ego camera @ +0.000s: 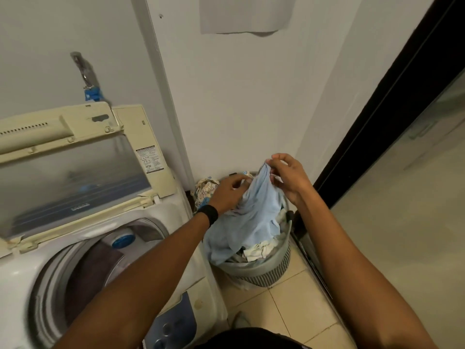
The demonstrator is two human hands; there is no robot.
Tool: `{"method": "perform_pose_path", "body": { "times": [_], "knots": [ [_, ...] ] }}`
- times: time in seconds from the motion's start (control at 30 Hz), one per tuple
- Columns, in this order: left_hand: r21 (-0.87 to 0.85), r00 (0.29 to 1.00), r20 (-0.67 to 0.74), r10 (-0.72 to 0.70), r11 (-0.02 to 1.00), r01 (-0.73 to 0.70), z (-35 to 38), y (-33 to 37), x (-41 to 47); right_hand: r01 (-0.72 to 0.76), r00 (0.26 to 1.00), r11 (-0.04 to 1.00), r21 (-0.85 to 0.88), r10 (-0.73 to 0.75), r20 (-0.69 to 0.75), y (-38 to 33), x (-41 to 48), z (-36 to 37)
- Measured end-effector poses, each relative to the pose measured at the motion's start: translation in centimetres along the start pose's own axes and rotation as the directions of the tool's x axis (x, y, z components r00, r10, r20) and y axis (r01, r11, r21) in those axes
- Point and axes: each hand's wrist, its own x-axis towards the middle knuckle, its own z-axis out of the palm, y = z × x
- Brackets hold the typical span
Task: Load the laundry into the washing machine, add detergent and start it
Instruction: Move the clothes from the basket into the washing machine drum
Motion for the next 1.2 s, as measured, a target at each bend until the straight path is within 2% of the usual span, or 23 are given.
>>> {"method": "perform_pose_path", "body": {
  "times": [0.13,0.23,0.3,0.43,0.53,0.63,0.7,0.8,0.83,0.87,0.93,0.97,1.03,1.1,1.2],
  "knots": [
    [-0.050,0.971,-0.232,0.065,0.996,-0.078,-2.7,3.4,1.6,0.155,0.988,0.985,0.076,-0.153,-0.020,-2.3,0.3,1.5],
    [-0.122,0.926,-0.372,0.065,0.985,-0.118,-4.6,4.1,2.5,0.230,0.968,0.973,0.021,-0.226,-0.108,-2.7,1.1,2.4],
    [-0.166,0.868,-0.495,0.040,0.976,-0.140,-5.8,4.1,2.9,0.278,0.937,0.959,-0.048,-0.282,-0.206,-2.8,1.6,2.6],
    [-0.154,0.755,-0.654,0.044,0.970,-0.190,-7.9,5.6,3.0,0.242,0.927,0.970,-0.021,-0.238,-0.291,-2.7,2.1,2.1],
    [-0.127,0.730,-0.679,0.081,0.966,-0.226,-8.8,6.4,3.0,0.253,0.921,0.967,-0.042,-0.254,-0.296,-2.7,2.1,2.1],
    [-0.182,0.801,-0.595,0.064,0.960,-0.211,-9.6,6.7,3.2,0.271,0.909,0.962,-0.020,-0.263,-0.325,-3.0,2.1,2.1],
    [-0.320,0.871,-0.492,-0.009,0.932,-0.171,-10.1,6.9,3.1,0.266,0.918,0.964,-0.010,-0.256,-0.304,-3.4,2.1,2.0],
    [-0.493,0.949,-0.305,-0.085,0.866,-0.081,-9.6,7.5,2.6,0.197,0.978,0.980,-0.027,-0.198,-0.066,-3.9,1.8,2.0],
    [-0.518,0.959,-0.262,-0.107,0.854,-0.046,-9.2,7.7,2.4,0.148,0.989,0.982,-0.119,-0.144,0.040,-3.6,2.0,2.0],
    [-0.541,0.962,-0.243,-0.128,0.841,-0.024,-8.7,7.6,2.2,0.111,0.989,0.953,-0.281,-0.078,0.128,-3.1,2.2,1.9],
    [-0.578,0.954,-0.256,-0.155,0.816,-0.022,-7.8,7.3,2.0,0.120,0.975,0.762,-0.637,0.031,0.221,-1.1,3.0,1.6],
    [-0.587,0.955,-0.251,-0.160,0.809,-0.019,-7.6,7.1,1.9,0.132,0.967,0.650,-0.748,0.081,0.241,0.1,3.2,1.5],
    [-0.581,0.977,-0.169,-0.128,0.814,0.007,-7.4,6.6,1.8,0.108,0.943,0.536,-0.837,0.211,0.256,2.5,3.3,1.7],
    [-0.549,0.996,-0.018,-0.092,0.833,0.067,-6.9,6.0,1.2,0.016,0.916,0.541,-0.841,0.329,0.230,4.2,2.9,2.1],
    [-0.406,0.955,0.272,-0.119,0.886,0.226,-4.9,4.0,-0.4,-0.120,0.904,0.677,-0.727,0.377,0.202,6.4,3.0,2.0]
  ]
}}
